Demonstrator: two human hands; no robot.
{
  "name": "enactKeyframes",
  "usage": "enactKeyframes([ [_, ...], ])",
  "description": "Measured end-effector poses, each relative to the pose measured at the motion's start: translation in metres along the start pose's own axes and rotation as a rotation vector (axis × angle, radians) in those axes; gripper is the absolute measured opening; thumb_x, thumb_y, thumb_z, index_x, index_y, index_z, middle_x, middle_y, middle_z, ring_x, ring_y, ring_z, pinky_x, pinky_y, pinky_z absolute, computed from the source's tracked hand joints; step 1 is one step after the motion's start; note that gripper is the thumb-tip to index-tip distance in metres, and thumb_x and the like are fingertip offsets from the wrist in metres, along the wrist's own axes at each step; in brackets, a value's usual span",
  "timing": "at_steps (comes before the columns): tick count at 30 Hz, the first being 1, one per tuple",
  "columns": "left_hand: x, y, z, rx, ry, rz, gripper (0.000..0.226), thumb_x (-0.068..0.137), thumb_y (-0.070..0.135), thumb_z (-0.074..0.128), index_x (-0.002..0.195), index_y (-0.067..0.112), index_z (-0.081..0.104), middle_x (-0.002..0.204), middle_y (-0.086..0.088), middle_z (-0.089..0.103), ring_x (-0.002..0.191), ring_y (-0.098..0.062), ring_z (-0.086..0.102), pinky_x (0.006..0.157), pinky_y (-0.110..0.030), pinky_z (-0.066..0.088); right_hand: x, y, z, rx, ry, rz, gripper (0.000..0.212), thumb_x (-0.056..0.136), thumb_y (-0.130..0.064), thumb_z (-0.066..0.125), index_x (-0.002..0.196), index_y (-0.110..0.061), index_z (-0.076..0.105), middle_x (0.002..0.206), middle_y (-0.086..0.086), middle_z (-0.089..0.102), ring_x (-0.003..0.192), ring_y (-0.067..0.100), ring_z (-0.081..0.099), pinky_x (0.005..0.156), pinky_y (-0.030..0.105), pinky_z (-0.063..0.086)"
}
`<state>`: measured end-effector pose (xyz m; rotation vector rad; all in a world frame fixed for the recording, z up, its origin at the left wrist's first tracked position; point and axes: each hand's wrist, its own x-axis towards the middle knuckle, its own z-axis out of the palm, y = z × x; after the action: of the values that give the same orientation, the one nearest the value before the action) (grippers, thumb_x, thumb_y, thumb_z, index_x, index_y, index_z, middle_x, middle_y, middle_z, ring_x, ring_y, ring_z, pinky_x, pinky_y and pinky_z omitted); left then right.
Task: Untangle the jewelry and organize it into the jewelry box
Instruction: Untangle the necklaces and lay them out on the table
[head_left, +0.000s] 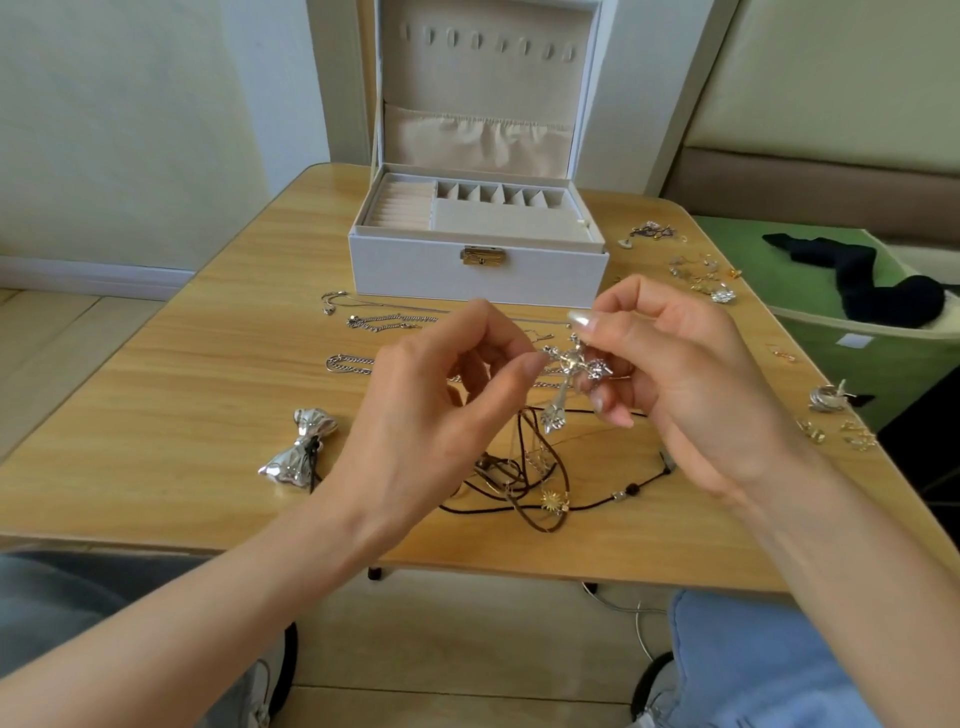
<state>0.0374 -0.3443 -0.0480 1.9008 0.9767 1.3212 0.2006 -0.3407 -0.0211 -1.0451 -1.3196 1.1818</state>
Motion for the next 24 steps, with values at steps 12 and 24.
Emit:
enactKeyframes([
  [12, 0.0032, -0.0026, -0.0037, -0.158, -0.036, -0.058, 0.017, 0.088, 0.025, 0.056, 0.084, 0.008, 0.055, 0.061, 0.000, 0.049, 0.054, -0.008, 0.041, 0.048, -0.021, 0.034, -0.0015, -0.0031, -0.0029, -0.087, -0.209, 0.093, 0.015, 0.075, -0.018, 0.061, 0.083, -0.006, 0.058, 0.060, -0.002, 0.059, 0.047, 0.014, 0.054, 0.039, 0.018, 0.041],
  [24, 0.0069, -0.0084, -0.0065, -0.243, -0.068, -0.092, 0.023, 0.083, 0.034, 0.065, 0.081, 0.013, 0.057, 0.062, 0.007, 0.051, 0.050, -0.001, 0.041, 0.048, -0.009, 0.032, 0.0016, -0.0024, -0.0067, -0.026, -0.332, 0.206, 0.034, 0.073, -0.015, 0.064, 0.106, -0.005, 0.063, 0.071, 0.010, 0.060, 0.048, 0.015, 0.057, 0.041, 0.018, 0.043],
])
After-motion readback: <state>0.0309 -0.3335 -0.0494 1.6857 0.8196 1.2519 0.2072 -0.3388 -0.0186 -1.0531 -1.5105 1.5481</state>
